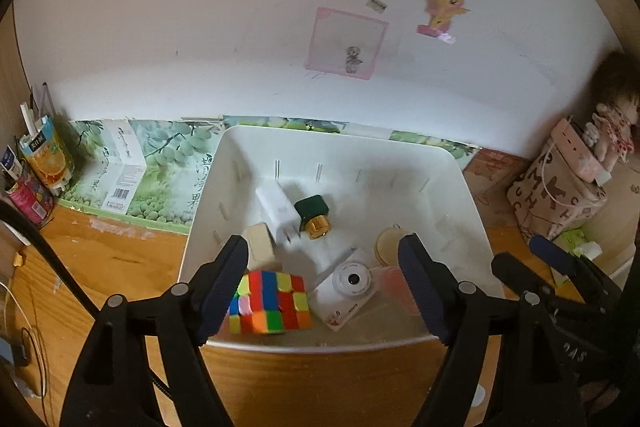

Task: Organize rigid objects
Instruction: 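Release the white charger into the bin with the left tool while the right tool opens over the bin, then withdraw the left tool while the right tool moves back to the white holder on the desk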

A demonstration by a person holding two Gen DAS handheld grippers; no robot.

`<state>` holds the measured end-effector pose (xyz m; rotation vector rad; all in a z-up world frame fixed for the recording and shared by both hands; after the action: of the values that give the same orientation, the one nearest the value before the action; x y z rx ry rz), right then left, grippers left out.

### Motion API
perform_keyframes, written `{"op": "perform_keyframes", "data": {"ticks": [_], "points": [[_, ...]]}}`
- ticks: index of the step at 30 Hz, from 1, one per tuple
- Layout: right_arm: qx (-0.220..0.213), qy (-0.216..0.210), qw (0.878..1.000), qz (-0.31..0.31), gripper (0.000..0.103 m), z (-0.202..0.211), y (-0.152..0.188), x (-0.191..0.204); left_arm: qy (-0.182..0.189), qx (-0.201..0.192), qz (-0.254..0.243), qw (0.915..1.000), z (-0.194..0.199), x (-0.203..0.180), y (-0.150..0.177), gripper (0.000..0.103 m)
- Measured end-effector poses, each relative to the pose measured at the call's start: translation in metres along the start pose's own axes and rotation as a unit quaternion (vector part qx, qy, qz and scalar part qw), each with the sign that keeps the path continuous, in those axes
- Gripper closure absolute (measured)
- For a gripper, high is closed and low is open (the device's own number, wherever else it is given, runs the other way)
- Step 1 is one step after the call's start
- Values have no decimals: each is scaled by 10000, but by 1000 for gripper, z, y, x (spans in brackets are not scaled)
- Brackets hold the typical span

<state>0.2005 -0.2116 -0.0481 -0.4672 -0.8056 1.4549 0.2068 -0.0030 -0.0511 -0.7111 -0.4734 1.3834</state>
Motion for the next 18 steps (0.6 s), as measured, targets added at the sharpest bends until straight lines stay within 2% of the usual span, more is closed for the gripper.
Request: {"op": "perform_keyframes", "data": {"ticks": [8,13,18], "points": [[49,-206,9992,-337,20,25,0,-12,-49,-283,-24,9996,37,-16,10,22],[213,-334,9977,-555,20,39,3,-21,-55,-408,2,9992,56,-29,21,21],[521,-277,9956,-731,20,43,8,-30,-115,-483,-41,9988,71,-40,36,21]]}}
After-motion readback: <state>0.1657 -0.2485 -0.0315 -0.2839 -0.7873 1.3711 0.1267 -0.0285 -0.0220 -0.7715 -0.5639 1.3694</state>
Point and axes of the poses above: each gripper's, at about its wrist camera, not at the fingertips, and z roughly against the way its jaws point, x to its left, y to its underside, the point moved 3 cm from there along -z, roughly the way its jaws point, and after that the axes turned 7 degrees about -z, right-handed, at the moved point
